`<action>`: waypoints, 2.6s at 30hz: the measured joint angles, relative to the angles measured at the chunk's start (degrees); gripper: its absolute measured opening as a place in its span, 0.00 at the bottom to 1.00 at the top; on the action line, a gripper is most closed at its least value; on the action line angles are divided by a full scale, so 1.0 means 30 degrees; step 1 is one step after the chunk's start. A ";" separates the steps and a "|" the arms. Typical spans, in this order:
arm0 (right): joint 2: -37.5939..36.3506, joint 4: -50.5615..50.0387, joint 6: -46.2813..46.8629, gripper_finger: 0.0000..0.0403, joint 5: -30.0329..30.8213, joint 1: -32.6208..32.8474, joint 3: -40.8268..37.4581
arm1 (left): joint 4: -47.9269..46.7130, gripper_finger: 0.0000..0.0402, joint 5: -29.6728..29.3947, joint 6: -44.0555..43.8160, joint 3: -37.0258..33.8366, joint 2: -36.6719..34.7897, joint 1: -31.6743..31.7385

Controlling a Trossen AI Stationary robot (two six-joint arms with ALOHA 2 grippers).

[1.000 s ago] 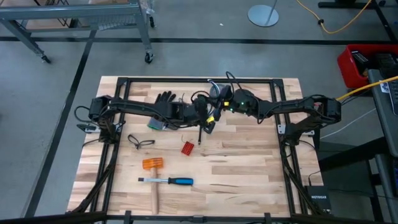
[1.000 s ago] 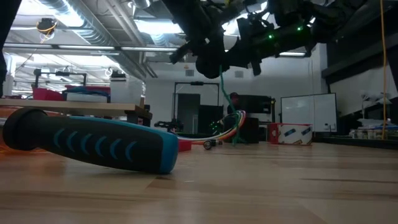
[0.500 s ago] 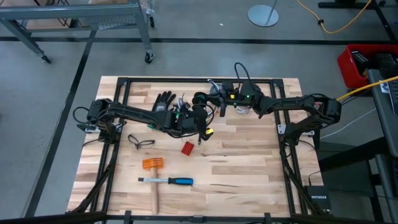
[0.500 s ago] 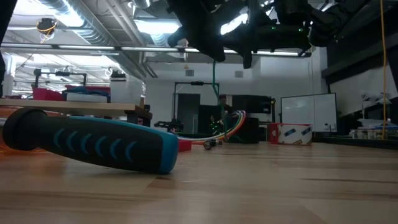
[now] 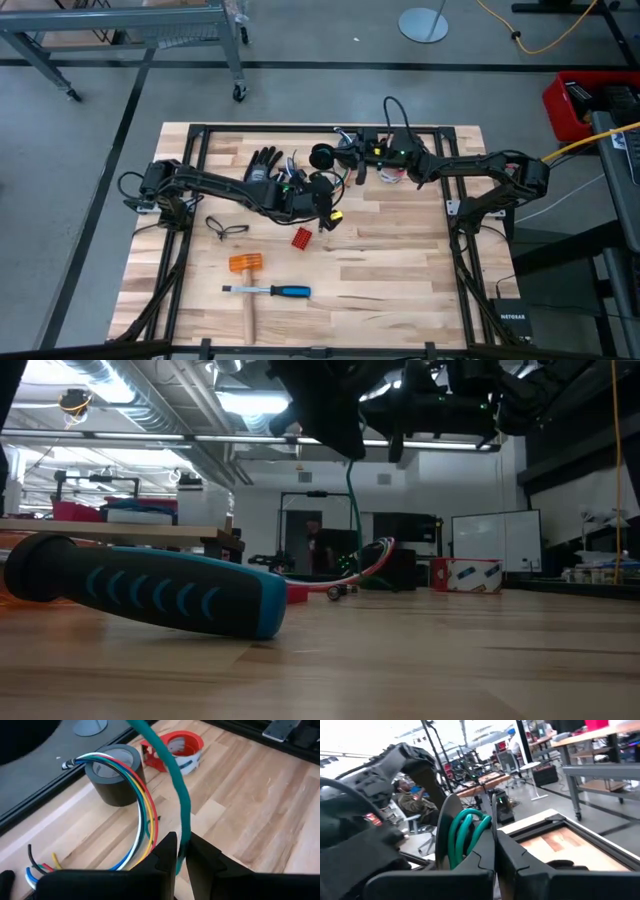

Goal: Coil cords
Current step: Coil the green wire into the black spool

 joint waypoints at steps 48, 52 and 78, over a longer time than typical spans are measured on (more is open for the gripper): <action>0.0000 0.2221 -0.0124 0.00 -0.2179 -0.0724 0.0000 | -0.3730 0.01 0.0272 -0.8114 -0.0124 0.1341 -0.2060; 0.0000 0.2213 -0.0120 0.00 -0.2787 -0.1020 0.0000 | -0.3782 0.00 -0.4288 -1.0325 -0.0124 0.1341 -0.3411; 0.0000 0.3002 -0.0128 0.00 -0.3251 -0.0969 0.0000 | -0.2395 0.30 -0.9154 -1.1451 -0.0117 0.1333 -0.4673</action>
